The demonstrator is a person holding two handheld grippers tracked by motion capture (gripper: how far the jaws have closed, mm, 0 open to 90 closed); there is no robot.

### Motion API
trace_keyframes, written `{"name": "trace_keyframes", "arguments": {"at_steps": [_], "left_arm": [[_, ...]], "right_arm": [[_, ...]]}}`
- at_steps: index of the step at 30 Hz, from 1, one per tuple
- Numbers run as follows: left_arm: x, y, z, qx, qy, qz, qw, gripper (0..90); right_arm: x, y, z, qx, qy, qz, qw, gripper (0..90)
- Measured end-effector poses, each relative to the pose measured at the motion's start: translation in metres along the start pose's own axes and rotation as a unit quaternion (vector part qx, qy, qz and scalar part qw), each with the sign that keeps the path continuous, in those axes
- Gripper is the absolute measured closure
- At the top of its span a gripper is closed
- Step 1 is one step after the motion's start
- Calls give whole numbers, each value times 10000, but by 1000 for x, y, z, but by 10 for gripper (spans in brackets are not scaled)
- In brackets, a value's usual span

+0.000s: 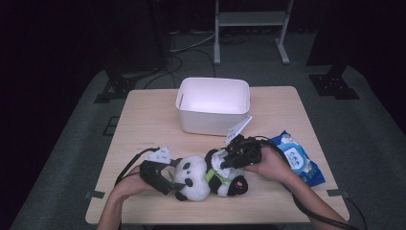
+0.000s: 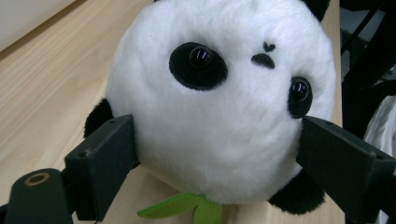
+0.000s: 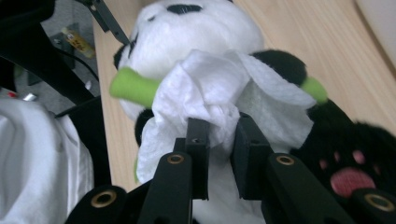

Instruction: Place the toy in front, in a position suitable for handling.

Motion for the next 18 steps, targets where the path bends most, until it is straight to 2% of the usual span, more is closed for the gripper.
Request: {"name": "trace_keyframes", "arguments": {"at_steps": [9,13,18], "left_arm": [[1,-1,0,-37,10,20,10000,111],[1,0,0,-13,2,16,10000,111],[2,0,-1,-9,-14,0,10000,112]], "right_arm": [[-6,0,29,114,-76,190,9997,782],[-6,1,43,243,-83,151,9996,783],[-6,-1,40,201,-22,239,9995,783]]}}
Point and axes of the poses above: each handheld gripper's, and its own axes: x roughly forward along the jaws, z roughly out of its underside, y roughly to its right, the point moved 6 cm from there along x, roughly forward along the jaws, and after that the axes turned 12 degrees about -y, right-handed, at the moved point
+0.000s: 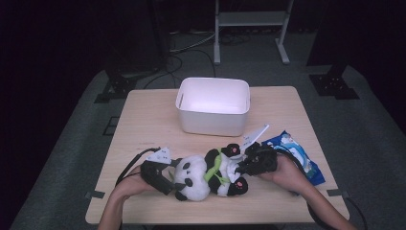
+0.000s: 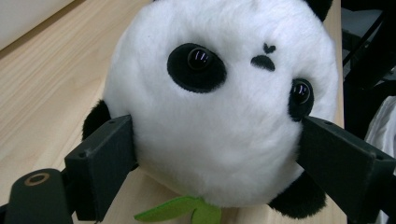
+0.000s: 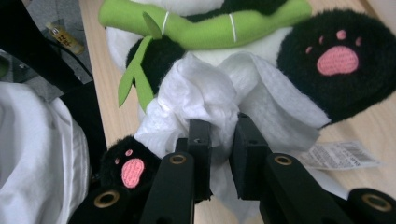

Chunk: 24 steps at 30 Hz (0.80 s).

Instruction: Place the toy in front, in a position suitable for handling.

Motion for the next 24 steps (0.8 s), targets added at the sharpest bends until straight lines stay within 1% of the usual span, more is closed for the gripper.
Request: {"name": "trace_keyframes", "arguments": {"at_steps": [3,5,6,7,8,9,10,11,13,14,15,17,18,21,22,23,24], "left_arm": [[1,-1,1,-16,33,17,10000,114],[1,-1,1,-10,35,18,10000,116],[1,-1,1,-4,28,16,10000,117],[1,-1,1,2,31,11,10000,117],[1,-1,1,9,26,7,10000,117],[1,-1,1,8,33,3,10000,117],[1,-1,0,10,33,1,10000,116],[1,-1,0,9,27,-4,10000,116],[1,0,1,12,16,-12,10000,116],[1,-1,1,33,9,-21,10000,116],[1,-1,1,33,9,-21,10000,116],[0,0,1,27,21,-6,10000,116],[0,0,1,32,18,-8,10000,116],[0,0,1,26,22,-7,10000,116],[0,0,1,26,22,-7,10000,116],[0,0,0,23,27,-9,10000,116],[0,0,0,26,24,-12,10000,116]], "right_arm": [[-1,0,-8,-95,32,86,9999,784],[-2,-1,-15,-134,73,90,9998,784],[-2,-1,-19,-144,84,102,9998,784],[-2,0,-23,-205,89,156,9996,793],[-2,-1,-27,-184,109,144,9997,797],[-2,-1,-31,-246,139,182,9994,797],[-2,-2,-35,-247,156,188,9994,798],[-1,-2,-39,-295,160,190,9993,798],[3,-3,-46,-317,87,246,9992,796],[6,-2,-48,-383,41,278,9989,774],[8,-2,-48,-394,-21,311,9987,754],[7,-1,-47,-404,-33,399,9984,697],[6,-1,-45,-392,-39,400,9984,679],[3,1,-35,-316,-83,358,9988,611],[3,1,-35,-316,-83,358,9988,611],[3,2,-28,-258,-113,296,9992,571],[3,2,-24,-227,-106,256,9994,555]]}}
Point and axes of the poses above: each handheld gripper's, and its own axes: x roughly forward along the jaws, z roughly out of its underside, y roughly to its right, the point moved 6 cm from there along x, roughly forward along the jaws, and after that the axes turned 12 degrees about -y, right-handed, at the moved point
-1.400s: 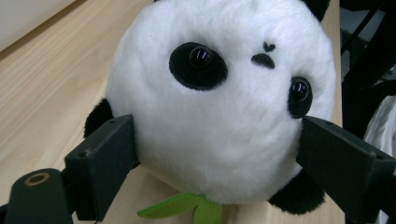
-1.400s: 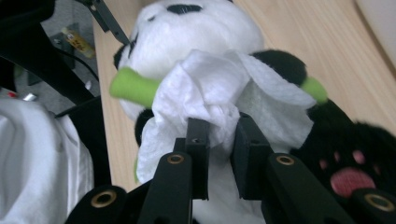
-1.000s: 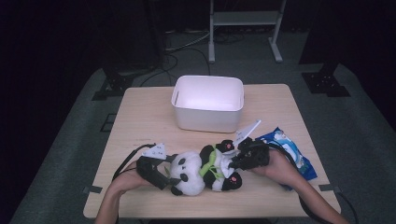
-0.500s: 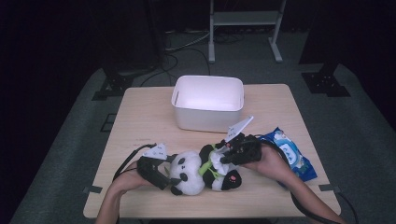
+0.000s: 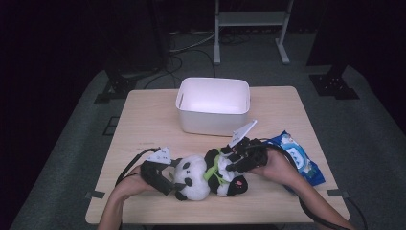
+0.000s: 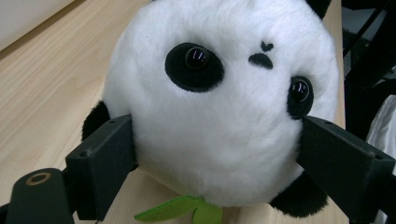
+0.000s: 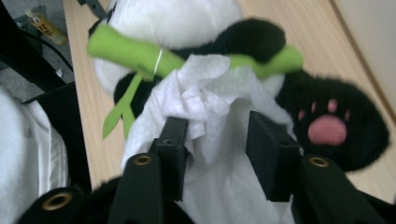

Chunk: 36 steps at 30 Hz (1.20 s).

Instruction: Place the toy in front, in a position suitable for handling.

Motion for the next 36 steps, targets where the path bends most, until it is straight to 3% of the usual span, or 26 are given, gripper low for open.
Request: {"name": "trace_keyframes", "arguments": {"at_steps": [3,8,13,18,28,32,36], "left_arm": [[-1,0,0,-1,-11,11,10000,116],[-3,0,-1,-20,6,25,10000,115],[-1,2,-1,69,-7,21,10000,116],[-1,2,-1,81,-10,16,10000,128],[0,1,0,73,26,10,10000,127],[1,0,1,64,-10,10,10000,128],[1,-2,2,26,8,21,10000,127]], "right_arm": [[4,0,10,34,-35,-117,9999,492],[10,-5,18,88,-40,-214,9997,506],[14,-11,22,23,-17,-68,10000,672],[5,-12,23,-51,38,-4,10000,832],[-27,6,-4,40,331,504,9982,837],[-25,19,-11,178,336,675,9970,837],[-15,24,-12,231,310,600,9974,826]]}}
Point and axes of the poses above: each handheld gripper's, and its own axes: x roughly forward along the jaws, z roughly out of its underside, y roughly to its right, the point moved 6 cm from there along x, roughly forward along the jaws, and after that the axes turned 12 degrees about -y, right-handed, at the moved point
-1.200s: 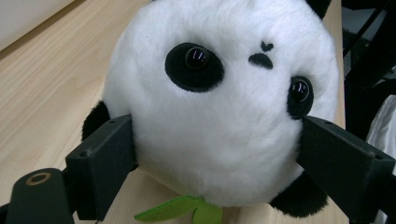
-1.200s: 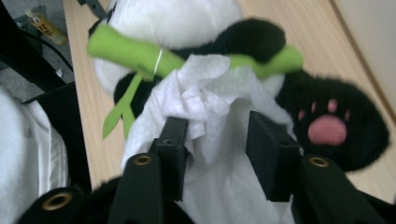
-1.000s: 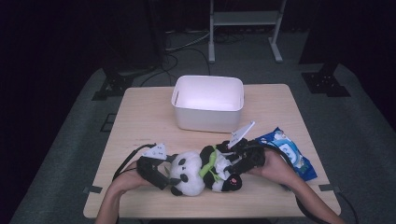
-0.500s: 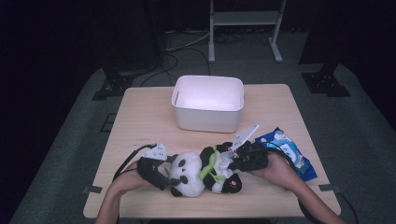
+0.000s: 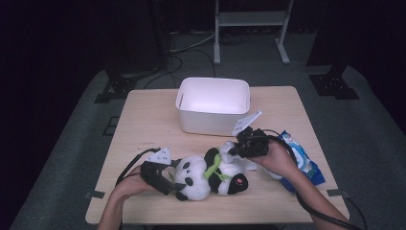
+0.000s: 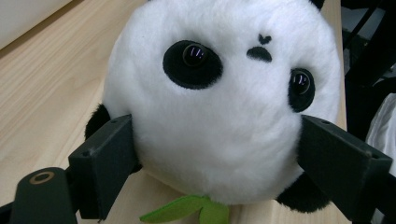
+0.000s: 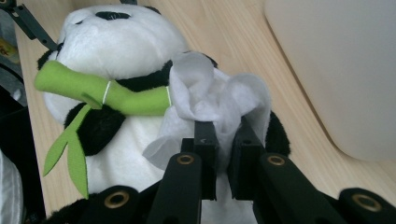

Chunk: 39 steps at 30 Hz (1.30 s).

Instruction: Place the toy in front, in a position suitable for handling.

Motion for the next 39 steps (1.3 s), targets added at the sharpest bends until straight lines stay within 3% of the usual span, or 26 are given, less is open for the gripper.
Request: {"name": "trace_keyframes", "arguments": {"at_steps": [6,7,8,13,17,19,23,28,32,37,39], "left_arm": [[0,-1,0,-34,-5,-6,10000,126],[0,0,-1,-24,-17,-11,10000,126],[0,0,-1,-15,-28,-14,10000,126],[0,0,-1,-10,4,-21,10000,127],[-1,-1,-2,-1,46,-23,10000,128],[-1,-1,-2,14,55,-25,10000,128],[-1,0,-3,10,45,-27,10000,128],[0,-1,-3,20,32,-68,10000,127],[0,-3,-2,-46,58,-52,10000,127],[0,-4,-2,-50,64,-22,10000,128],[0,-4,-2,-75,91,-9,9999,128]], "right_arm": [[-6,2,2,-14,226,67,9997,767],[-9,1,4,-7,248,39,9997,676],[-8,2,5,-17,231,72,9997,641],[1,-3,2,-171,198,41,9997,562],[9,-10,-2,-452,115,140,9988,586],[13,-13,-4,-534,26,131,9985,652],[21,-15,-1,-414,-125,-218,9988,745],[18,-14,6,-306,38,-523,9982,824],[10,-11,8,-274,107,-488,9984,827],[-9,2,9,-98,257,-262,9993,826],[-11,4,11,-35,291,-356,9989,826]]}}
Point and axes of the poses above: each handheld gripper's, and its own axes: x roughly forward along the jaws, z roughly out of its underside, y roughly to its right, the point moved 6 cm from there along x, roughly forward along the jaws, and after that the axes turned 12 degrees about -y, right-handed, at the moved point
